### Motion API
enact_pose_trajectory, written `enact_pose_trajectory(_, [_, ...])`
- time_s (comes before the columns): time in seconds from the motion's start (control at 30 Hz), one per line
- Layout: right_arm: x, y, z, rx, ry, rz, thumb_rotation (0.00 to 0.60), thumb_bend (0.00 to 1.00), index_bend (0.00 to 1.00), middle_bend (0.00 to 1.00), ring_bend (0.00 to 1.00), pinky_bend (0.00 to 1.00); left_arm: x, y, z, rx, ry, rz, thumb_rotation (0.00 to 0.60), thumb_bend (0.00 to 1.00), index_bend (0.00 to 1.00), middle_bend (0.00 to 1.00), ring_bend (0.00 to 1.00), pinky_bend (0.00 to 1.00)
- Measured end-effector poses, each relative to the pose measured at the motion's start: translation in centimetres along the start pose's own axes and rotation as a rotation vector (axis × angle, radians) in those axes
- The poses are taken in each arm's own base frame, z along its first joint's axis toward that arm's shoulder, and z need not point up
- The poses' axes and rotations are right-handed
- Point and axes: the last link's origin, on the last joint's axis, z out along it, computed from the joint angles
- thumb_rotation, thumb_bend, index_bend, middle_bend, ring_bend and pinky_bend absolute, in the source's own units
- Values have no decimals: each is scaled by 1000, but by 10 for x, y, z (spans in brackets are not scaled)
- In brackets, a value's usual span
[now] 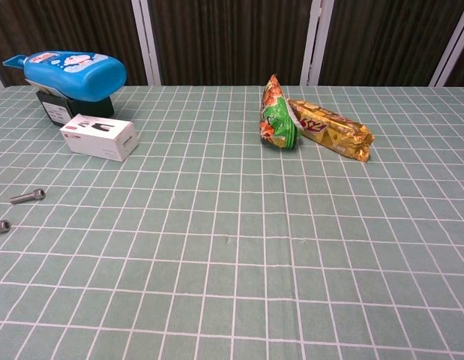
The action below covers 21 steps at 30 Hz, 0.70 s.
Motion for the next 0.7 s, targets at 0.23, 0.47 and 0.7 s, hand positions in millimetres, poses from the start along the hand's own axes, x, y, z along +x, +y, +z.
enact_pose_trajectory(0.23, [2, -1, -2, 7, 4, 5, 600, 274, 0, 0, 0, 0, -7, 7, 1, -24, -18, -3, 600, 409, 66, 42, 27, 164])
enact_pose_trajectory(0.47, [-2, -1, -2, 10, -18, 1, 600, 274, 0, 0, 0, 0, -26, 21, 14, -56, 28, -25, 600, 410, 233, 868, 847, 961])
enact_pose_trajectory(0.7, [-5, -1, 2, -1, -29, -4, 600, 274, 0, 0, 0, 0, -60, 28, 41, -44, -8, -24, 600, 410, 359, 1000, 1000, 1000])
